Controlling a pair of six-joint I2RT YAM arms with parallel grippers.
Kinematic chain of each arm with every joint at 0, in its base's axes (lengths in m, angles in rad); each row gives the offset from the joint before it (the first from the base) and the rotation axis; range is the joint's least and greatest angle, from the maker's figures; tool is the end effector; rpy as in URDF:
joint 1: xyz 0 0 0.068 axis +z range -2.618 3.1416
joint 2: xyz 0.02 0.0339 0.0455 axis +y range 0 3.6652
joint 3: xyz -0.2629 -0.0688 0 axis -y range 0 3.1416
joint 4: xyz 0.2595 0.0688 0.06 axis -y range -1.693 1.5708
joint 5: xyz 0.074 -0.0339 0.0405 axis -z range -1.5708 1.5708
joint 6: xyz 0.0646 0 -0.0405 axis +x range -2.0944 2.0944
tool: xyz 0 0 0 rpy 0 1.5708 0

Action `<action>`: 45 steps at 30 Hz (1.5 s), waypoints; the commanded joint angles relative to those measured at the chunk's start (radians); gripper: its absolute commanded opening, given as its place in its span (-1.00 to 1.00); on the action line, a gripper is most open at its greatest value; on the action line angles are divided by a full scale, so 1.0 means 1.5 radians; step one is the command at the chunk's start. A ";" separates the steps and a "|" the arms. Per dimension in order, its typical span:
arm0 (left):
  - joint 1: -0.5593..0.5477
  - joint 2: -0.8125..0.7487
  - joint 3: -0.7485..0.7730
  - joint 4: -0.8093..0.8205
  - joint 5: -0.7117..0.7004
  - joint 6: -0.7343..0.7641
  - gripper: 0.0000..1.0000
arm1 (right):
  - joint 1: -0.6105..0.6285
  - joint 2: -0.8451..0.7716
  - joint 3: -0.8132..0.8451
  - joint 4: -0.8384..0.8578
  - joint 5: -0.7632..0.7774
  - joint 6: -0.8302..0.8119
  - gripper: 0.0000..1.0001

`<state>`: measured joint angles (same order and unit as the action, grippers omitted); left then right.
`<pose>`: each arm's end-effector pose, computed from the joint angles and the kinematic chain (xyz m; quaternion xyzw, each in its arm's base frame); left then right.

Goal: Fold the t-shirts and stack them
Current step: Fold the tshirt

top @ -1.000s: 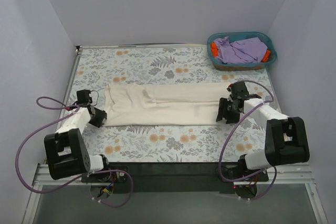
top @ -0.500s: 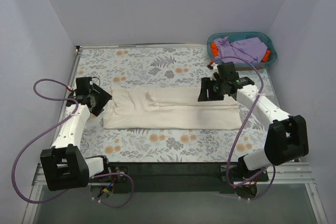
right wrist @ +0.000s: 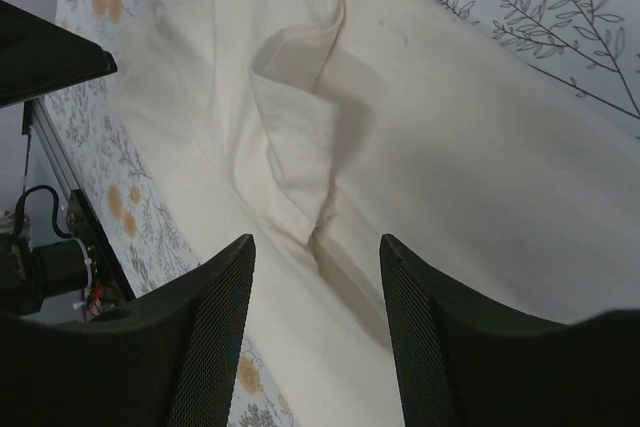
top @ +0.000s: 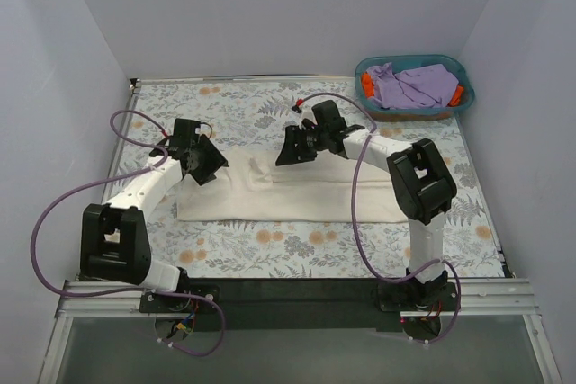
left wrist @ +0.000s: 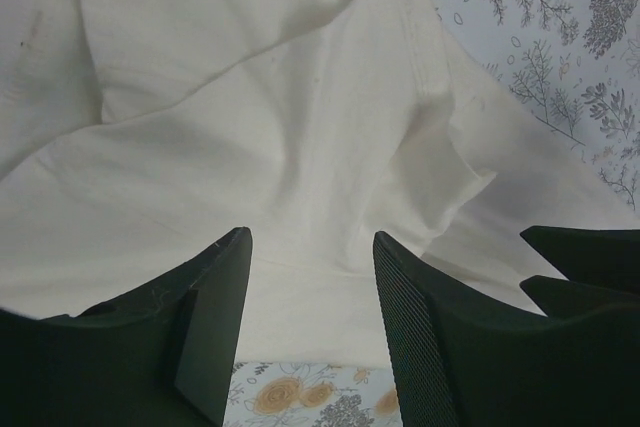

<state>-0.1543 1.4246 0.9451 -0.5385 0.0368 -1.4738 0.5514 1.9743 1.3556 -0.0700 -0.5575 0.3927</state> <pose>0.3083 -0.0504 0.1892 -0.5856 0.7631 -0.2105 0.1745 0.3815 0.2747 0.1718 -0.1860 0.8574 0.4082 0.2524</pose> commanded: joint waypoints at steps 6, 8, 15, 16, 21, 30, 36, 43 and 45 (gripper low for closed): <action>-0.008 0.071 0.045 0.050 0.005 0.003 -0.08 | 0.016 0.090 0.070 0.138 -0.072 0.055 -0.03; -0.009 0.092 0.047 0.052 0.003 0.004 -0.10 | 0.019 0.111 0.081 0.144 -0.076 0.056 -0.04; -0.009 0.132 0.039 0.058 -0.006 0.005 -0.13 | 0.027 0.167 0.111 0.180 -0.092 0.079 -0.09; -0.009 0.134 0.039 0.058 -0.006 0.005 -0.13 | 0.027 0.171 0.115 0.188 -0.093 0.082 -0.12; -0.009 0.140 0.022 0.053 -0.016 -0.008 -0.20 | 0.027 0.175 0.117 0.193 -0.084 0.080 -0.36; -0.009 0.128 -0.007 0.047 -0.043 -0.036 -0.24 | 0.024 0.103 0.042 0.192 -0.046 0.064 -0.97; -0.007 0.124 -0.002 0.042 -0.059 -0.042 -0.27 | 0.022 0.064 -0.019 0.191 0.018 0.088 -0.97; -0.001 0.122 -0.002 0.040 -0.065 -0.054 -0.28 | 0.018 0.059 -0.040 0.159 0.071 0.101 -0.97; 0.000 0.120 0.000 0.038 -0.067 -0.058 -0.27 | 0.018 0.061 -0.045 0.157 0.071 0.101 -0.97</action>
<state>-0.1608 1.6459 0.9398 -0.4702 -0.0208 -1.5471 0.5842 2.1006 1.3060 0.1749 -0.4904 0.5335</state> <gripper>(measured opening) 0.363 0.021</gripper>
